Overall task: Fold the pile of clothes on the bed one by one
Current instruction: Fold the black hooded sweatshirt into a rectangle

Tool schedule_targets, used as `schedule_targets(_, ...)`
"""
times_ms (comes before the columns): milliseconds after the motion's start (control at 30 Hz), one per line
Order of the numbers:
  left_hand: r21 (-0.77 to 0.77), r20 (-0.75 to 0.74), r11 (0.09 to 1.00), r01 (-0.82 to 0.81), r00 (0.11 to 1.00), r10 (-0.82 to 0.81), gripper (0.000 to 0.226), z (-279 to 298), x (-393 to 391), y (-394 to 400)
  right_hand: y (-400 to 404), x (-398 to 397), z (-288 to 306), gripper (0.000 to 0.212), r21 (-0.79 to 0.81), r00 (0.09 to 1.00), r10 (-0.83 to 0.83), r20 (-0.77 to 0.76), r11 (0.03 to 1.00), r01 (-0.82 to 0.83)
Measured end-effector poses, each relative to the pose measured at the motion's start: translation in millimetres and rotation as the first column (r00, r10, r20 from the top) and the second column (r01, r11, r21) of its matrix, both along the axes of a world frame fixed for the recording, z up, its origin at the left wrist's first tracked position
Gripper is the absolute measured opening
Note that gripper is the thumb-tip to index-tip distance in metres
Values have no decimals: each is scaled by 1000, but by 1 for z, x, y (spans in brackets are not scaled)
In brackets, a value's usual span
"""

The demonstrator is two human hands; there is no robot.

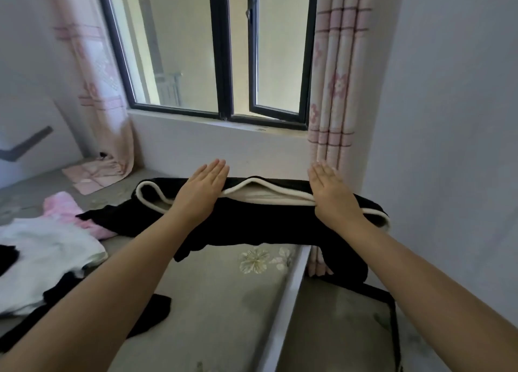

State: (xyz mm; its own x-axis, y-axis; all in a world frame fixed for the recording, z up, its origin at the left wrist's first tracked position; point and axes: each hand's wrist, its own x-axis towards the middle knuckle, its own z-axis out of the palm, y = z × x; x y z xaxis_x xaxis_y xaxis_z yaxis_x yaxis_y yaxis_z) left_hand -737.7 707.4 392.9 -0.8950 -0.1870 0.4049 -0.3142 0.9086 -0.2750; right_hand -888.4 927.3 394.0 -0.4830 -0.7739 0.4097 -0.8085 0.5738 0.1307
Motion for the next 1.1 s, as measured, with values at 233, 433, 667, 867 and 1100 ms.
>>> schedule_targets(233, 8, 137, 997, -80, 987, 79, 64, -33, -108, -111, -121, -120, -41, 70, 115, 990, 30, 138, 992, -46)
schedule_targets(433, 71, 189, 994, -83, 979, 69, 64, -42, -195, -179, -189, -205, -55, 71, 109, 976, 21, 217, 993, -46)
schedule_targets(667, 49, 291, 991, -121, 951, 101, 61, -52, -335, -252, -263, -346, -69, 68, 71, 942, 15, 336, 997, -41)
schedule_targets(867, 63, 336, 989, -132, 936, 103, 61, -72, -476, -317, -319, -470, -101, 69, 45, 920, 9, 391, 999, -29)
schedule_targets(1100, 174, 578, 908, -380, 786, 218, 72, -231, -514, -342, -351, -480, -247, 83, 207, 905, 106, 411, 956, -206)
